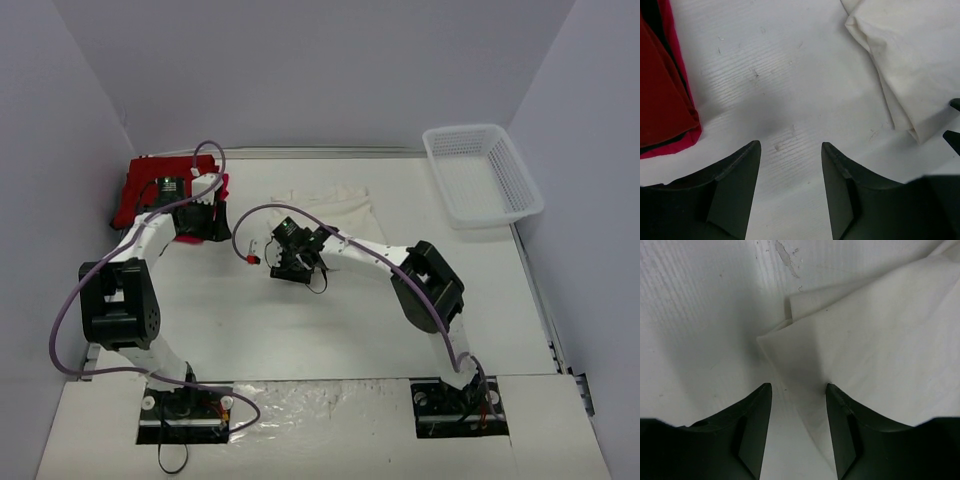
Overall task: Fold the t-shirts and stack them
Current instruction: Fold the long partially folded tshirt into a neat square
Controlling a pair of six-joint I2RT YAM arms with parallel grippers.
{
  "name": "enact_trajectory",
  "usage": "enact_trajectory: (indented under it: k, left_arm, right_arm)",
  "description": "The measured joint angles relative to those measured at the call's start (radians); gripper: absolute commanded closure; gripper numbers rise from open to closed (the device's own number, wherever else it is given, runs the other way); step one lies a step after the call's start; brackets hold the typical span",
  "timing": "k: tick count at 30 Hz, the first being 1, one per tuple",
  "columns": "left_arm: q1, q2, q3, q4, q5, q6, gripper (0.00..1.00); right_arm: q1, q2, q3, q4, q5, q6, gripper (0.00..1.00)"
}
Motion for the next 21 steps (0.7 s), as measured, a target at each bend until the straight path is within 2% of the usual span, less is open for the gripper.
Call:
enact_trajectory:
  k: [5,8,10,11,21]
  left_arm:
    - [0.0,0.018,-0.002,0.007,0.023,0.0,0.49]
    - [0.0,0.032,-0.003,0.009,0.045,-0.003,0.49]
    - [0.0,0.041,-0.004,0.013,0.065,-0.013,0.47]
    - [0.0,0.047,-0.004,0.014,0.079,-0.019,0.46]
    - [0.0,0.176,-0.005,0.043,0.272,-0.144,0.38]
  right_arm:
    - [0.006,0.077,0.063,-0.001,0.025,0.0,0.6]
    - [0.017,0.114,0.087,0.0,0.042,-0.004,0.79]
    - [0.026,0.122,0.093,-0.002,0.053,-0.009,0.96]
    - [0.032,0.126,0.096,0.0,0.063,-0.01,0.99]
    - [0.04,0.127,0.111,-0.02,0.085,-0.015,1.0]
